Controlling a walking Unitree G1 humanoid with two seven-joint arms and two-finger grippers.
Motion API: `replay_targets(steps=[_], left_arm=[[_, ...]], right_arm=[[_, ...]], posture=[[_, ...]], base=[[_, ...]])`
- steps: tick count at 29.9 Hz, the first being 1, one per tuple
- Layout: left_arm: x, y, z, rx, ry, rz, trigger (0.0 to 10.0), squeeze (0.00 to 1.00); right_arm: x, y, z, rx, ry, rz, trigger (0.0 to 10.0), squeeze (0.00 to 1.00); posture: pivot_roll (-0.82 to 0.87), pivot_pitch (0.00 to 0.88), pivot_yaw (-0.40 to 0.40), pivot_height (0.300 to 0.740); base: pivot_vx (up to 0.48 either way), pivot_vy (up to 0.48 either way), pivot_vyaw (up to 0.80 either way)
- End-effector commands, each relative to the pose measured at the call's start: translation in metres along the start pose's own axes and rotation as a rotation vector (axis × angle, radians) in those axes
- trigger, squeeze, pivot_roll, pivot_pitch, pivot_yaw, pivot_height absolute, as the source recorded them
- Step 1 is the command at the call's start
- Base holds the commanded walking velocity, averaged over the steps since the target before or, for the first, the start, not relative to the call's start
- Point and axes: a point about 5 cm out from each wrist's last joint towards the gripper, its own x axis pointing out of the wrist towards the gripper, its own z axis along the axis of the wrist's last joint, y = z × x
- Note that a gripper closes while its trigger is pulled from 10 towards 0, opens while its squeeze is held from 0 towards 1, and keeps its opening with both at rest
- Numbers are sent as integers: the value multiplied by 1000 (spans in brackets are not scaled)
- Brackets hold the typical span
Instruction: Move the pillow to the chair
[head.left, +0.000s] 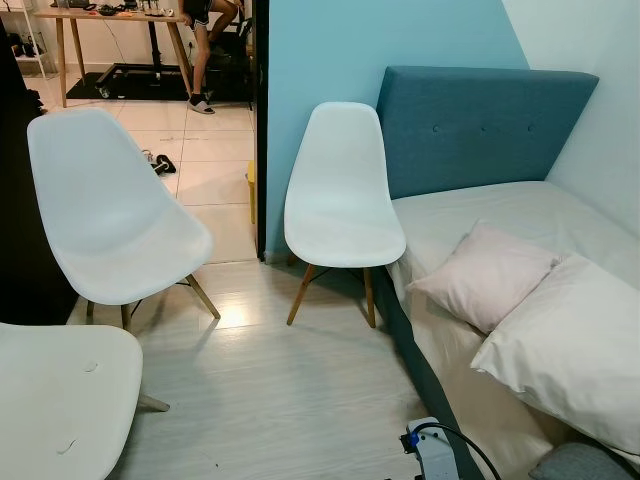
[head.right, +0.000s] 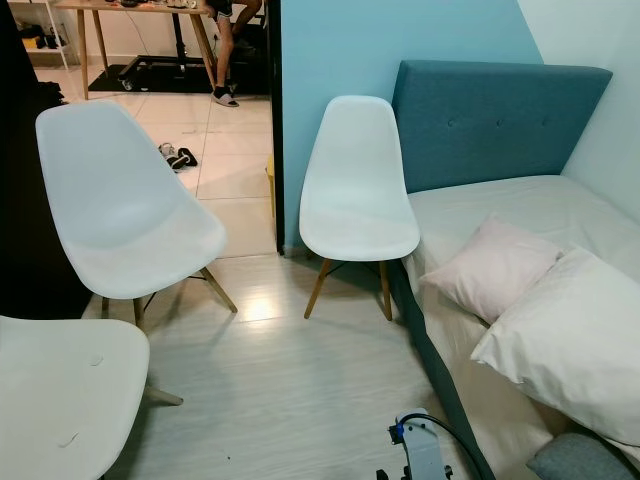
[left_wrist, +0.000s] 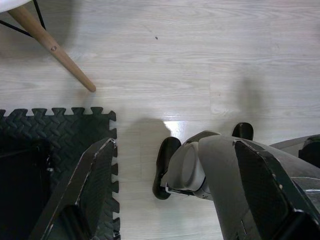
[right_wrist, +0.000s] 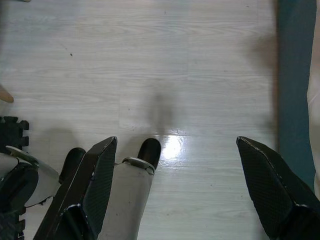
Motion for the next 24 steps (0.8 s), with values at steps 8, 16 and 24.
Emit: replay_targets(steps=[8,16,24], left_arm=[[39,-51,43,42,78,102,10000,0],[37,-51,40,38,70,94,10000,0],[41,-46,51,38,43,94,10000,0]], right_arm=[[-3,-32,11,-28,64,-203,10000,0],[-3,-31,8,-5,61,-217,10000,0],[0,-23,11,-19,61,-205,10000,0]], posture=[[-18,32,-111,740],[-19,31,-110,740],[-16,12,-108,740]], base=[[0,0,0],[0,0,0],[0,0,0]])
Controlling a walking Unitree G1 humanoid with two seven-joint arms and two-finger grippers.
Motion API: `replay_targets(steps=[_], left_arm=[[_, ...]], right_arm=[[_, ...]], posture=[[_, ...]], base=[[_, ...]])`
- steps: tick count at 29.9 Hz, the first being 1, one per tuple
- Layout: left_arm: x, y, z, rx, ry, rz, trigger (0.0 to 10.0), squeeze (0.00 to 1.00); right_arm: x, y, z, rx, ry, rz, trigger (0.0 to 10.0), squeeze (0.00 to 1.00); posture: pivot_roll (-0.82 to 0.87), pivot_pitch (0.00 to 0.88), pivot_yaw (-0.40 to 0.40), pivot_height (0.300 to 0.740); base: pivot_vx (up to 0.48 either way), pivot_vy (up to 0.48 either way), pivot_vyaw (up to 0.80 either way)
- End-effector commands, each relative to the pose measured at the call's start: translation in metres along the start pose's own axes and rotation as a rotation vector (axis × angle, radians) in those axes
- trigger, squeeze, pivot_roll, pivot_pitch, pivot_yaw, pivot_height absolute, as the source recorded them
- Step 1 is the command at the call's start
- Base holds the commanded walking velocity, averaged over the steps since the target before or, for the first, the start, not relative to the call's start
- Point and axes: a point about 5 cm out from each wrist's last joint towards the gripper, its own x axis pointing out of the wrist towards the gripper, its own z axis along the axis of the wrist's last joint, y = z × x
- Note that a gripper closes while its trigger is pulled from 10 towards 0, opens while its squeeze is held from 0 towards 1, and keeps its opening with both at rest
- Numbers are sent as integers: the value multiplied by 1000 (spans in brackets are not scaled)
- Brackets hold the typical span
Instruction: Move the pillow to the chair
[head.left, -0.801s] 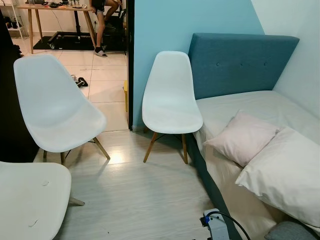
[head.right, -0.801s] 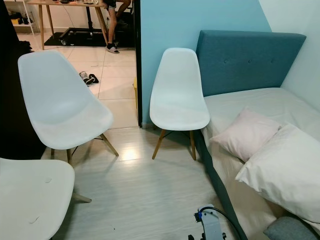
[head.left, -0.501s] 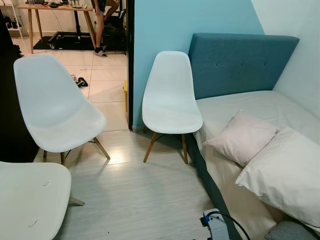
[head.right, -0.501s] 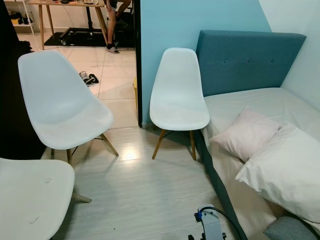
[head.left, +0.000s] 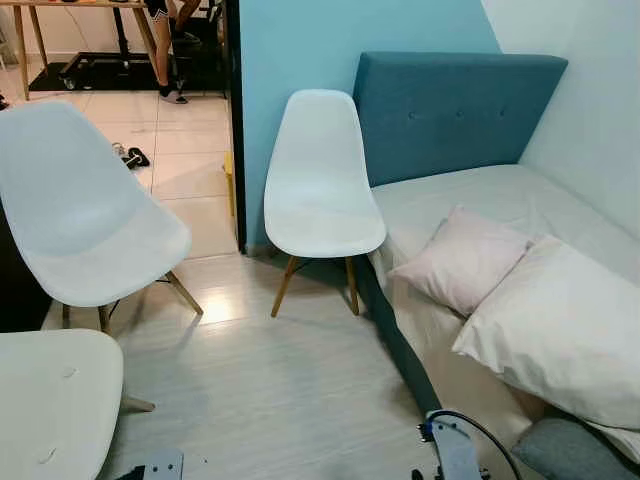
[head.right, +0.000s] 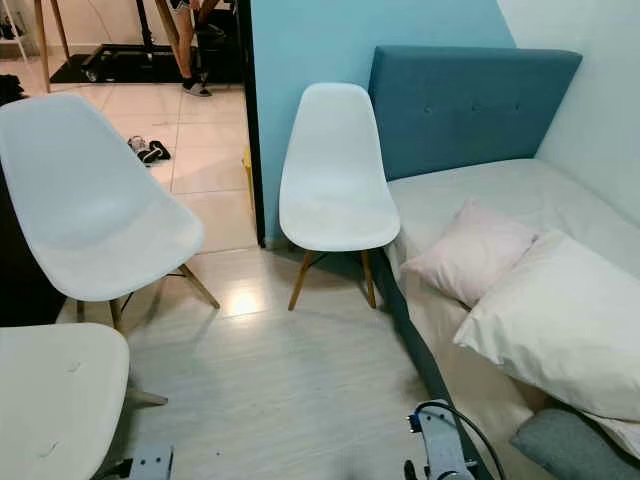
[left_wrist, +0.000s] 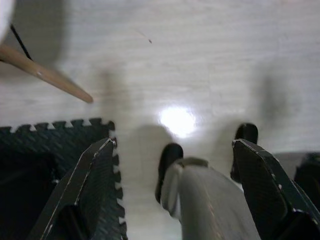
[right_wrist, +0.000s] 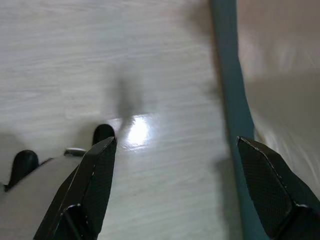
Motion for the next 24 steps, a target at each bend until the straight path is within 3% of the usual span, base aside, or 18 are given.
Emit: replay_targets(steps=[1,8,11,13,14,15,18,22,24], left_arm=[[0,3,0,13,4,7,10000,0],[3,16,16,147,-57,51,10000,0],[3,18,17,153,-64,53,10000,0],[6,24,28,144,-87,63,10000,0],[10,29,49,133,-123,70,10000,0],[10,29,49,133,-123,70,10000,0],[15,34,93,117,-214,62,10000,0],[15,34,99,120,-237,55,10000,0],[14,33,110,109,-309,32,10000,0]], right_arm=[[0,1,1,-15,5,-4,10000,0],[4,10,28,31,-84,55,10000,0],[4,11,31,36,-95,63,10000,0],[5,12,37,34,-114,71,10000,0],[5,12,43,36,-138,77,10000,0],[5,12,43,36,-138,77,10000,0],[5,4,58,50,-192,74,10000,0],[4,0,63,54,-210,72,10000,0],[3,-10,76,79,-260,75,10000,0]], posture=[[-16,4,-105,740],[-6,0,-102,740],[-6,0,-102,740],[-4,0,-99,740],[-1,0,-98,740],[-1,0,-98,740],[2,0,-98,740],[0,0,-97,740],[-5,0,-94,740]], base=[[0,0,0],[0,0,0],[0,0,0],[0,0,0],[0,0,0],[0,0,0],[0,0,0],[0,0,0],[0,0,0]])
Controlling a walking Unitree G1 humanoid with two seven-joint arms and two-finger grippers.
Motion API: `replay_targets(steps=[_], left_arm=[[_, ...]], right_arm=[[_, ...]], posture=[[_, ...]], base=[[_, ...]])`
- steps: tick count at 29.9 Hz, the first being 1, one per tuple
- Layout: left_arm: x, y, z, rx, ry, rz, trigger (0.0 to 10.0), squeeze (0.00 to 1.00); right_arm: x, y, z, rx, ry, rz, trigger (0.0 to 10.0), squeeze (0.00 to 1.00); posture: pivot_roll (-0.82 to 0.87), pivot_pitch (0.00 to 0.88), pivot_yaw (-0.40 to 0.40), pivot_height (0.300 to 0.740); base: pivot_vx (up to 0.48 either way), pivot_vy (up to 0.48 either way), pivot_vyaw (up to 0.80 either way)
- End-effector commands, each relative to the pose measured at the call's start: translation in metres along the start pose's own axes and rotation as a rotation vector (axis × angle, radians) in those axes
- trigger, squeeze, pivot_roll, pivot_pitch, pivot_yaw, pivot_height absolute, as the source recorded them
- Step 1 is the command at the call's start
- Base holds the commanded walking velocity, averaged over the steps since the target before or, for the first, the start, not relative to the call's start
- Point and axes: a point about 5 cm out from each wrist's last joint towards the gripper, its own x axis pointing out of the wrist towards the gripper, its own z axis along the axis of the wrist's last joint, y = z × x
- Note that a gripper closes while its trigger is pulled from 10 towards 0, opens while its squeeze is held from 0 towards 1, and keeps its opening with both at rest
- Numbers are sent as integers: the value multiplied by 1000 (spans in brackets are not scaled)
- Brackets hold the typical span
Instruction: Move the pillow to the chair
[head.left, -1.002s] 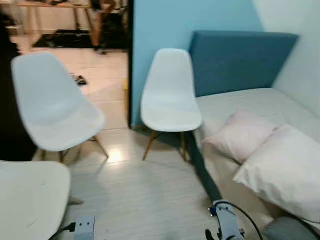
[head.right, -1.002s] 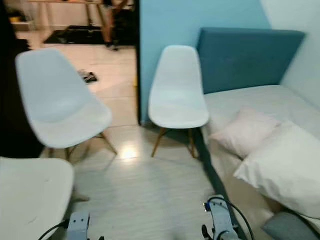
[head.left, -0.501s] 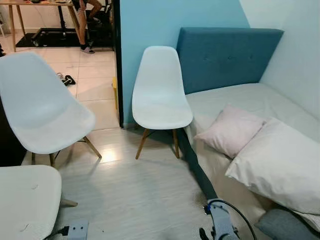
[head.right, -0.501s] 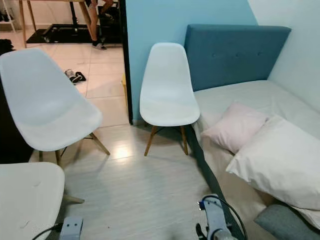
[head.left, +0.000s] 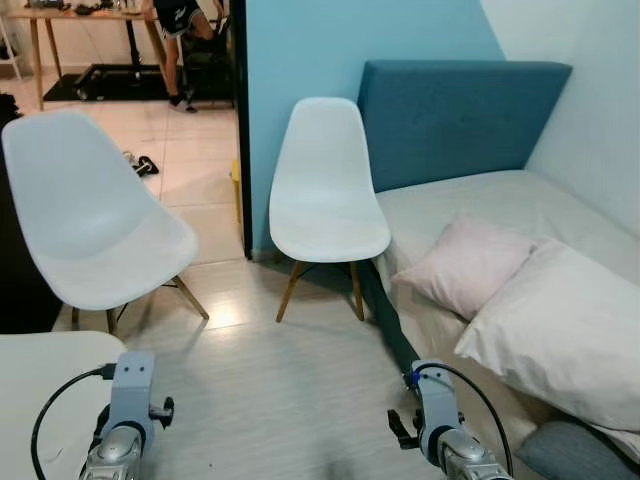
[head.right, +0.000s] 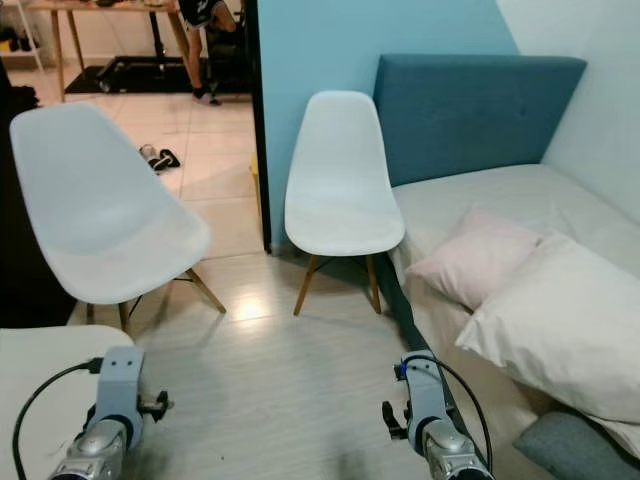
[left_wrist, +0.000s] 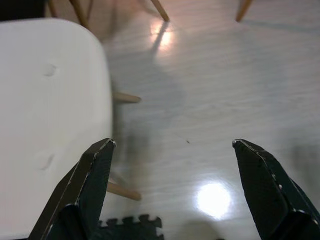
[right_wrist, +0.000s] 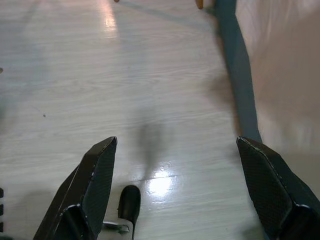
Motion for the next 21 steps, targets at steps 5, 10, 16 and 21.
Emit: replay_targets(steps=[5,10,16,21], left_arm=[[-2,0,11,-12,-122,-45,10000,0],[-7,2,29,-2,-258,-75,10000,0],[-9,-2,45,-30,-349,-93,10000,0],[-12,-5,51,-79,-389,-76,10000,0]], right_arm=[[1,-13,24,-9,-93,-5,10000,0],[5,-8,50,-47,-172,-1,10000,0],[5,-7,74,-74,-274,32,10000,0],[4,-6,85,-76,-332,58,10000,0]], posture=[[-3,0,-91,740],[-9,0,-83,740],[-13,0,-83,740],[-18,0,-87,740]], base=[[0,0,0],[0,0,0],[0,0,0],[0,0,0]])
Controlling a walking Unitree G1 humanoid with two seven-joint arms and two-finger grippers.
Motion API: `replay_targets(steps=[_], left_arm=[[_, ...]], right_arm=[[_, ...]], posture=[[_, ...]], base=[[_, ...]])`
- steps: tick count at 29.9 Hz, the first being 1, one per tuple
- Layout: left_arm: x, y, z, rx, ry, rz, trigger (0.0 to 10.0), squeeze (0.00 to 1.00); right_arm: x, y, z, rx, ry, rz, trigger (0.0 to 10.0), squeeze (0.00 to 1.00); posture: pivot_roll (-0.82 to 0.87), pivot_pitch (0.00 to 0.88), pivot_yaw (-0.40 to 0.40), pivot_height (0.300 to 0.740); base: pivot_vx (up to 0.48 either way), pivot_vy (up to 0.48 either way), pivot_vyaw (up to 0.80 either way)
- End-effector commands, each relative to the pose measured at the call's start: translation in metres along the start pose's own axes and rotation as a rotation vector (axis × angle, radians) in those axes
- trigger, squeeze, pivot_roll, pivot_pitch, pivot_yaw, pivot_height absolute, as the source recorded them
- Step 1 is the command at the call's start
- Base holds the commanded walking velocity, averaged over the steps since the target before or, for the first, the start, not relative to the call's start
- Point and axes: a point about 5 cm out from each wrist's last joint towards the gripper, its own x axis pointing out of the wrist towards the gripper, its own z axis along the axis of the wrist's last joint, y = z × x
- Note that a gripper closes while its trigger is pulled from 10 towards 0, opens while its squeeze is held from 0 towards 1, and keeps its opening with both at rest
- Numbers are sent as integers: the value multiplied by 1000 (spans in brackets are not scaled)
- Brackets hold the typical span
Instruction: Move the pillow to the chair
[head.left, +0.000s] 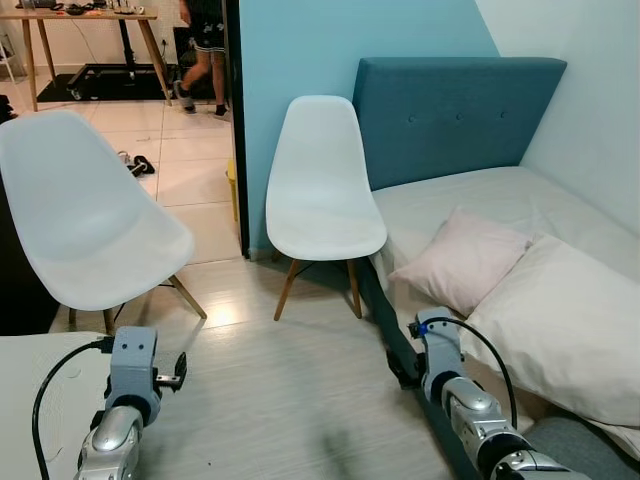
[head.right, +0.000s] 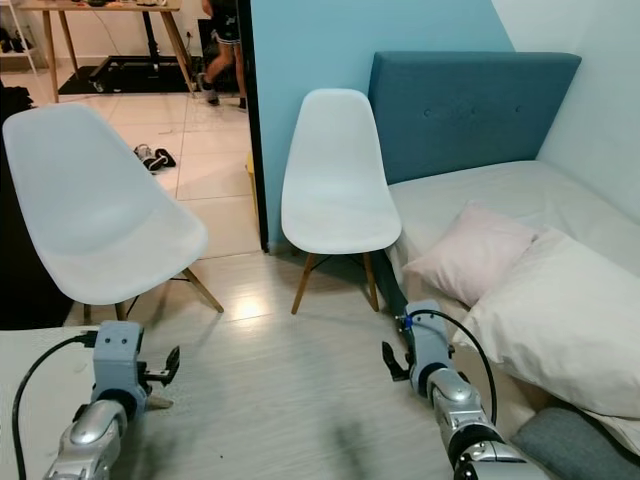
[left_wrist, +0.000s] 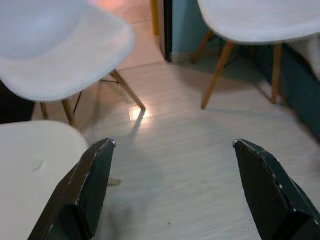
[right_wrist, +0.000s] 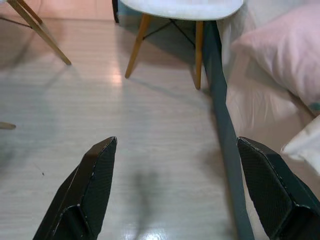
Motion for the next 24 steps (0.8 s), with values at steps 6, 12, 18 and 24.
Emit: replay_targets(steps=[6,12,18,24], left_arm=[[-6,-8,13,-79,-84,31,10000,0],[-17,-16,31,-102,-160,11,10000,0],[-27,-22,45,-62,-204,-35,10000,0],[-36,-13,54,8,-222,-32,10000,0]], right_arm=[[4,1,25,32,-132,20,10000,0],[4,3,40,88,-217,13,10000,0],[-7,-2,63,80,-360,20,10000,0],[-28,13,55,12,-398,92,10000,0]], posture=[[-12,0,-93,740],[-11,0,-95,740],[-28,0,-79,740],[-31,0,-70,740]], base=[[0,0,0],[0,0,0],[0,0,0],[0,0,0]])
